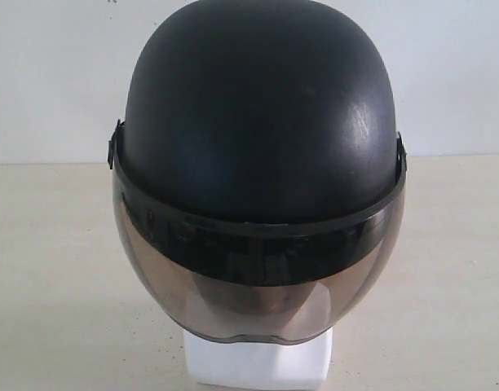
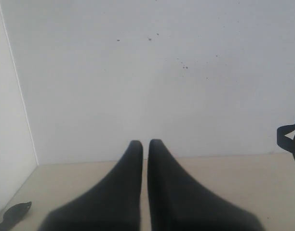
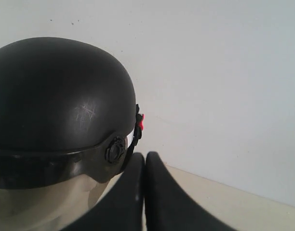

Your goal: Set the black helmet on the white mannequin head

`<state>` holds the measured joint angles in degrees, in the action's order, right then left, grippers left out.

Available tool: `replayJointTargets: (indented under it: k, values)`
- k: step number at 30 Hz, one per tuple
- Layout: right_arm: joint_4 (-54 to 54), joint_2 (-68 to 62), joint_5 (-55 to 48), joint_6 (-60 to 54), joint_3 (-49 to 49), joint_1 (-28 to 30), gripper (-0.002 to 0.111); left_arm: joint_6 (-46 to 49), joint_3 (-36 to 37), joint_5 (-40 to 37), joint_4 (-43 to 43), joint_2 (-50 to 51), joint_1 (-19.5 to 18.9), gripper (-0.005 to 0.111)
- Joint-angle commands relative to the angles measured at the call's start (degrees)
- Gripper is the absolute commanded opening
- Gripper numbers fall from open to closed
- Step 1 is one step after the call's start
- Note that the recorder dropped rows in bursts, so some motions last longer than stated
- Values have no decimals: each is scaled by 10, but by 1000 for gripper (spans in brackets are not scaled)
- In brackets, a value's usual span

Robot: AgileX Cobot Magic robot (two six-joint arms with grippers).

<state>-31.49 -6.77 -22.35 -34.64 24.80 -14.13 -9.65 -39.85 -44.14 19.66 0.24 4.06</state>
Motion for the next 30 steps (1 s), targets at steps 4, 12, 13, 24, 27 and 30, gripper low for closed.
replayJointTargets:
  k: [4, 12, 13, 24, 27, 30]
  values:
    - [-2, 3, 3, -3, -3, 3, 0, 2, 2, 5, -22, -2, -2, 4]
    - [-2, 3, 3, 1, -3, 3, 0, 2, 2, 5, -8, -2, -2, 4]
    - [-2, 3, 3, 1, -3, 3, 0, 2, 2, 5, -8, -2, -2, 4]
    - [-2, 3, 3, 1, -3, 3, 0, 2, 2, 5, -8, -2, -2, 4]
    - [-2, 3, 3, 1, -3, 3, 0, 2, 2, 5, -8, -2, -2, 4]
    - [-2, 3, 3, 1, -3, 3, 0, 2, 2, 5, -8, -2, -2, 4]
